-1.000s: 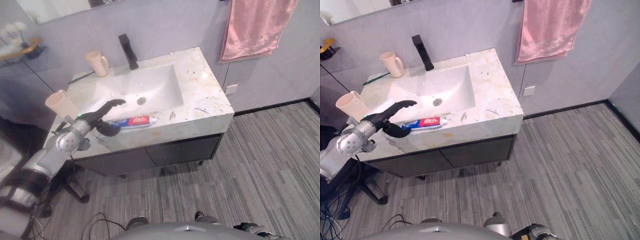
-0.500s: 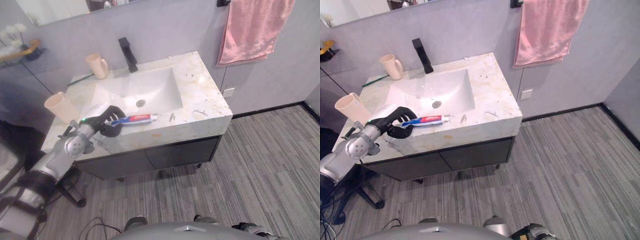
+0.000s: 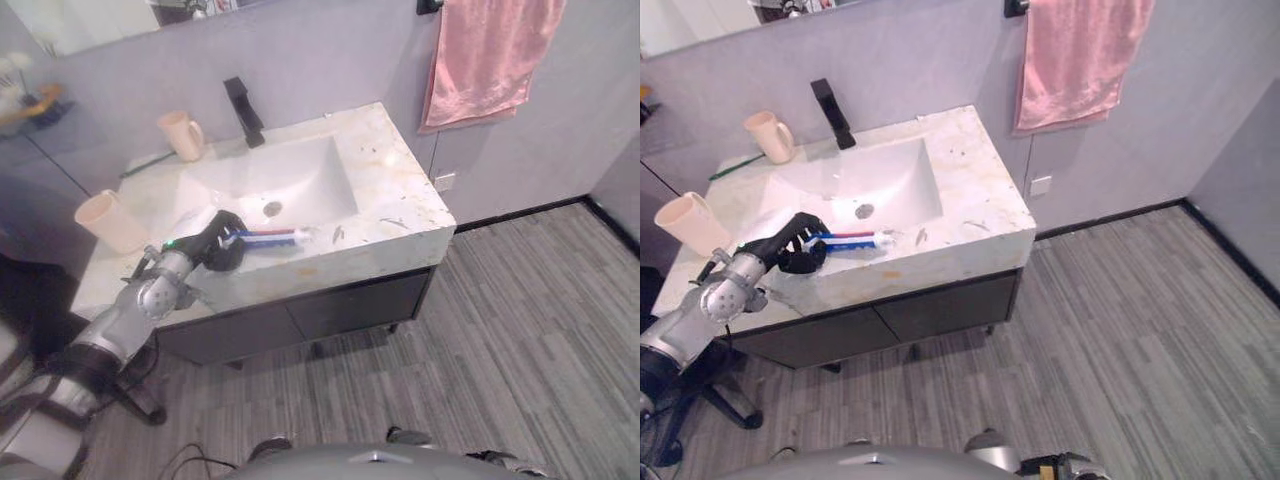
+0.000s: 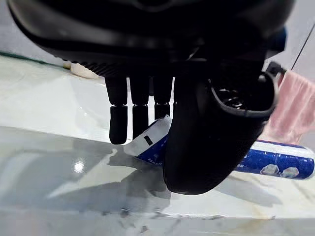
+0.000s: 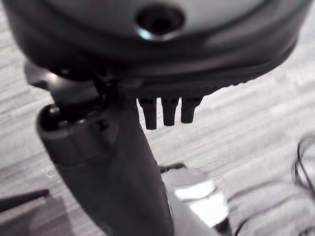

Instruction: Organize the bathroom.

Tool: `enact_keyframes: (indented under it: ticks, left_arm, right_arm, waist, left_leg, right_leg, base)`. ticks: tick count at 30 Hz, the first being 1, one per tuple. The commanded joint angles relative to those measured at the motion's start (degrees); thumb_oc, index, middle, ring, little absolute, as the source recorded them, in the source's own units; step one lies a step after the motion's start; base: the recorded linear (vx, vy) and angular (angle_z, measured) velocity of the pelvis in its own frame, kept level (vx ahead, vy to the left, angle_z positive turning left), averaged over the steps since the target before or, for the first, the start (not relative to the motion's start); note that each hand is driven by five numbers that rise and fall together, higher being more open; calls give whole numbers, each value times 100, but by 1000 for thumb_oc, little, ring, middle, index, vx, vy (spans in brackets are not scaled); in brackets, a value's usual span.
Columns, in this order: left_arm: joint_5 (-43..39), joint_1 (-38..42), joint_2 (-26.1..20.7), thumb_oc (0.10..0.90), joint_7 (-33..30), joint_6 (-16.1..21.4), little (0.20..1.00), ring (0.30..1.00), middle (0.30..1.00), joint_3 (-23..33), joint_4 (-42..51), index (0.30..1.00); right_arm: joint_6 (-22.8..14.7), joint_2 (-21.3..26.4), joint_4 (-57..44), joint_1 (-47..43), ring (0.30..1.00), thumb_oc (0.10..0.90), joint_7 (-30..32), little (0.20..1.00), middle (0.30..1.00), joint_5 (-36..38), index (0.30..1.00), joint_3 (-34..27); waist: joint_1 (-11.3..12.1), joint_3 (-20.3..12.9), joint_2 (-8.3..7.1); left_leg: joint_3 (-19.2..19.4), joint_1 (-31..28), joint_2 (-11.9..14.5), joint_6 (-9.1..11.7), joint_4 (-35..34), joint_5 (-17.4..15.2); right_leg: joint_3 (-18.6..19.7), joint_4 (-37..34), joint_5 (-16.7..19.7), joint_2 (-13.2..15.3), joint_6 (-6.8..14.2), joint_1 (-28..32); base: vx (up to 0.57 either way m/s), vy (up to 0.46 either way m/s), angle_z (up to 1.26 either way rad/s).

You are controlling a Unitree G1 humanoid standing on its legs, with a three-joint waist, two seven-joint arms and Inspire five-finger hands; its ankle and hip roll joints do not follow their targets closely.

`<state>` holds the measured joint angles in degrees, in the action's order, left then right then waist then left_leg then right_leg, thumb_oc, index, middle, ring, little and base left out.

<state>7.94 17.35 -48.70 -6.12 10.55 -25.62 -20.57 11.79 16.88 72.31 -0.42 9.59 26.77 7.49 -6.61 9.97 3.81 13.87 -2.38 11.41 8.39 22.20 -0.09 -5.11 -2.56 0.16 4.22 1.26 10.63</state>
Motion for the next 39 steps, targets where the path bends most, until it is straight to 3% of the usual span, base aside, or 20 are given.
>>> enact_keyframes:
  ticks: [1, 2, 3, 7, 9, 10, 12, 13, 15, 19, 20, 22, 25, 26, 31, 32, 34, 35, 38, 39]
  left_arm:
    - [-1033, 445, -203, 400, -494, 1029, 300, 300, 300, 845, 535, 300]
    - [-1154, 432, -202, 400, -481, 1045, 300, 300, 300, 916, 631, 300]
    - [-1438, 378, -237, 400, -417, 972, 300, 300, 300, 1151, 904, 300]
    - [-1870, 347, -254, 400, -329, 795, 300, 300, 300, 1457, 1215, 300]
    - [-2229, 385, -289, 400, -319, 717, 300, 300, 300, 1692, 1323, 300]
    - [-2231, 385, -291, 400, -317, 715, 300, 300, 300, 1695, 1325, 300]
    - [-2449, 286, -310, 400, -326, 667, 300, 300, 300, 2125, 1453, 300]
    - [-2476, 275, -313, 400, -355, 679, 300, 300, 300, 2154, 1468, 300]
    - [-2721, 39, -317, 400, -393, 738, 300, 300, 300, 2716, 1634, 300]
    - [-3132, -318, -233, 400, -215, 717, 300, 300, 300, 3369, 1954, 300]
    - [-3313, -501, -156, 400, -196, 674, 300, 300, 300, 3651, 2080, 300]
    - [-3647, -544, -138, 400, -87, 555, 300, 300, 300, 3839, 2140, 300]
    - [-4149, -272, -177, 400, -185, 52, 300, 300, 300, 3937, 2340, 300]
    - [-4421, -33, -243, 400, -289, -162, 300, 300, 300, 3922, 2362, 300]
    - [-5358, 1140, -697, 400, -558, -649, 300, 300, 300, 3559, 1930, 300]
    - [-5620, 1560, -812, 400, -552, -776, 300, 300, 300, 3358, 1726, 300]
    - [-5785, 1870, -839, 400, -576, -743, 300, 300, 300, 3128, 1511, 300]
    - [-5923, 2069, -854, 400, -510, -729, 300, 300, 300, 2969, 1343, 300]
    - [-6154, 2353, -873, 400, -457, -737, 300, 300, 300, 2726, 1179, 300]
    - [-6362, 2532, -856, 400, -333, -728, 300, 300, 300, 2528, 1049, 300]
  right_arm:
    - [-702, 449, -111, 134, 900, 800, 496, 900, 900, 822, 900, -506]
    - [-870, 517, -186, 166, 900, 800, 547, 900, 900, 954, 900, -650]
    - [-1312, 691, -478, 278, 900, 800, 714, 900, 900, 1070, 900, -1004]
    - [-1860, 924, -1227, 480, 900, 800, 1058, 900, 900, 1261, 900, -1548]
    - [-2433, 1105, -1868, 616, 900, 800, 1340, 900, 900, 1376, 900, -2031]
    - [-2433, 1103, -1873, 616, 900, 800, 1342, 900, 900, 1374, 900, -2032]
    - [-2809, 1364, -2838, 812, 900, 800, 1547, 900, 900, 1295, 900, -2671]
    - [-2923, 1377, -2880, 822, 900, 800, 1575, 900, 900, 1266, 900, -2705]
    - [-3443, 1627, -3857, 936, 900, 800, 1650, 900, 900, 952, 900, -3504]
    - [-3712, 1895, -5146, 927, 900, 800, 1930, 900, 900, 304, 900, -4192]
    - [-3653, 2031, -5907, 784, 900, 800, 2139, 900, 900, -80, 900, -4423]
    - [-3811, 2218, -6432, 623, 900, 800, 2210, 900, 900, -385, 900, -4525]
    - [-3649, 2598, -7540, 13, 900, 800, 2051, 900, 900, -665, 900, -4170]
    - [-3800, 2718, -7877, -284, 900, 800, 1738, 900, 900, -574, 900, -3869]
    - [-3369, 3077, -8425, -1648, 900, 800, 660, 900, 900, -58, 900, -2608]
    - [-3029, 3048, -8530, -2157, 900, 800, 52, 900, 900, 436, 900, -2138]
    - [-2738, 3021, -8544, -2630, 900, 800, -414, 900, 900, 842, 900, -1629]
    - [-2281, 2953, -8544, -2962, 900, 800, -788, 900, 900, 1090, 900, -1287]
    - [-1730, 2986, -8567, -3398, 900, 800, -1364, 900, 900, 1600, 900, -773]
    - [-1284, 2982, -8574, -3688, 900, 800, -1611, 900, 900, 2095, 900, -424]
  waist:
    - [-238, -185, 18]
    - [-266, -178, -9]
    - [-337, -153, -78]
    - [-454, -133, -189]
    - [-534, -137, -289]
    - [-529, -143, -287]
    - [-608, -146, -370]
    - [-609, -153, -372]
    - [-641, -171, -405]
    - [-629, -187, -384]
    - [-607, -235, -353]
    - [-596, -272, -321]
    - [-539, -363, -259]
    - [-526, -399, -230]
    - [-468, -528, -141]
    - [-448, -568, -115]
    - [-396, -611, -104]
    - [-369, -640, -104]
    - [-318, -673, -123]
    - [-274, -706, -152]
  left_leg:
    - [213, 718, -263, -211, -348, 573]
    - [229, 714, -257, -211, -353, 559]
    - [284, 700, -241, -215, -358, 528]
    - [342, 679, -246, -217, -378, 431]
    - [353, 613, -312, -235, -471, 265]
    - [361, 621, -312, -241, -493, 293]
    - [329, 521, -416, -273, -668, 106]
    - [333, 526, -422, -280, -698, 130]
    - [234, 420, -558, -329, -871, -75]
    - [125, 337, -667, -367, -1078, -186]
    - [85, 298, -729, -397, -1249, -161]
    - [58, 229, -771, -415, -1377, -155]
    - [28, 126, -836, -454, -1540, -136]
    - [34, 82, -856, -470, -1613, -124]
    - [123, -21, -876, -465, -1815, -55]
    - [135, -51, -888, -465, -1872, -50]
    - [159, -68, -888, -461, -1918, -31]
    - [152, -84, -896, -462, -1958, -25]
    - [156, -109, -901, -468, -2012, -7]
    - [159, -128, -892, -476, -2030, -11]
  right_leg:
    - [-82, 584, -626, -400, 66, 78]
    - [-79, 576, -615, -402, 67, 72]
    - [-55, 538, -586, -411, 62, 73]
    - [-32, 432, -516, -404, 86, 84]
    - [-22, 347, -452, -376, 143, 77]
    - [-18, 343, -433, -378, 140, 60]
    - [15, 279, -383, -352, 200, 27]
    - [20, 274, -359, -352, 199, 3]
    - [75, 243, -351, -336, 246, -33]
    - [112, 265, -380, -345, 267, -84]
    - [131, 275, -362, -365, 273, -154]
    - [141, 283, -379, -381, 289, -175]
    - [160, 294, -402, -405, 306, -213]
    - [161, 291, -409, -408, 316, -228]
    - [132, 290, -406, -404, 333, -296]
    - [123, 278, -412, -402, 335, -313]
    - [91, 257, -400, -403, 331, -321]
    - [86, 242, -401, -409, 331, -326]
    - [28, 219, -400, -408, 334, -332]
    - [-12, 217, -405, -405, 337, -336]
  base:
    - [-12, 8, -15]
    - [-28, 27, -13]
    - [-26, 32, -6]
    - [-32, 51, -19]
    - [-35, 62, -14]
    - [-40, 63, -5]
    - [-41, 66, 1]
    - [-34, 61, -7]
    - [-32, 81, -18]
    - [-22, 82, -7]
    - [-11, 115, -7]
    - [0, 94, -5]
    - [-12, 73, -1]
    - [13, 71, -9]
    - [-11, 65, -4]
    - [-15, 45, 5]
    - [-10, 46, 6]
    - [-4, 34, 5]
    - [-6, 16, 9]
    - [5, -3, 8]
